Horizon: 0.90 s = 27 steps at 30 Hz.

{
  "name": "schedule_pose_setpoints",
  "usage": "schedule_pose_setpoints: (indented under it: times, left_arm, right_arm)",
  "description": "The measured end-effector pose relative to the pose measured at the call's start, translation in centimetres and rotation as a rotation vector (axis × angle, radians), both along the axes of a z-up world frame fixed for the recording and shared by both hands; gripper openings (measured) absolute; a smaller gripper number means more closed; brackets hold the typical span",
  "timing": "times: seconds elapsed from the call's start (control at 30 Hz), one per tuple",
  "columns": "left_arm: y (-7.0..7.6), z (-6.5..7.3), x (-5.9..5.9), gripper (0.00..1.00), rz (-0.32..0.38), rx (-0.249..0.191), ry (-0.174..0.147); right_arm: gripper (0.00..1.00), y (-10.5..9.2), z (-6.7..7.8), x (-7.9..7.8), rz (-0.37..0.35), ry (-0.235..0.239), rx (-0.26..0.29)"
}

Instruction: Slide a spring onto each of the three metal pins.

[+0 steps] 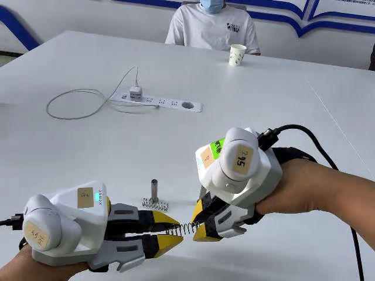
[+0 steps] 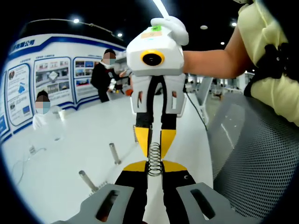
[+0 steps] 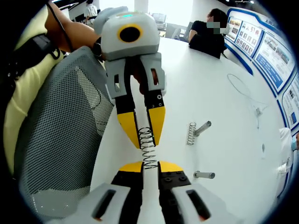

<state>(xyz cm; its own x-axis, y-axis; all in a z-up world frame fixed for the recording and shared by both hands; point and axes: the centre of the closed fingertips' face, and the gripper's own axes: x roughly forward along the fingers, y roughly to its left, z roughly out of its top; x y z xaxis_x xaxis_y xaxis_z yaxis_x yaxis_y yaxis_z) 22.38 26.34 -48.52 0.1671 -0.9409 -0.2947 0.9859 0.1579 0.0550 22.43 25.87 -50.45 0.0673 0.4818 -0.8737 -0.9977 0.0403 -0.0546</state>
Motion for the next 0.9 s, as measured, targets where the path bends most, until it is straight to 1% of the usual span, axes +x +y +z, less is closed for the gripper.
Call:
schedule_pose_setpoints:
  times: [0.1,0.2,0.4,0.9]
  left_arm:
    - [0.0,-0.1,0.1,0.11,0.003,0.0,0.002]
    - [0.0,-0.1,0.1,0.11,0.006,0.0,0.001]
    - [0.0,-0.3,0.4,0.11,0.012,0.001,0.005]
    - [-0.1,-0.4,0.6,0.11,0.014,0.002,0.007]
  right_arm:
    - [0.12,0.0,0.1,0.0,0.0,-0.004,0.0]
    - [0.12,0.0,0.7,0.1,-0.005,-0.01,0.007]
    - [0.12,0.7,2.3,0.3,-0.027,-0.004,0.056]
    - [0.12,2.7,3.7,0.0,0.001,-0.017,0.094]
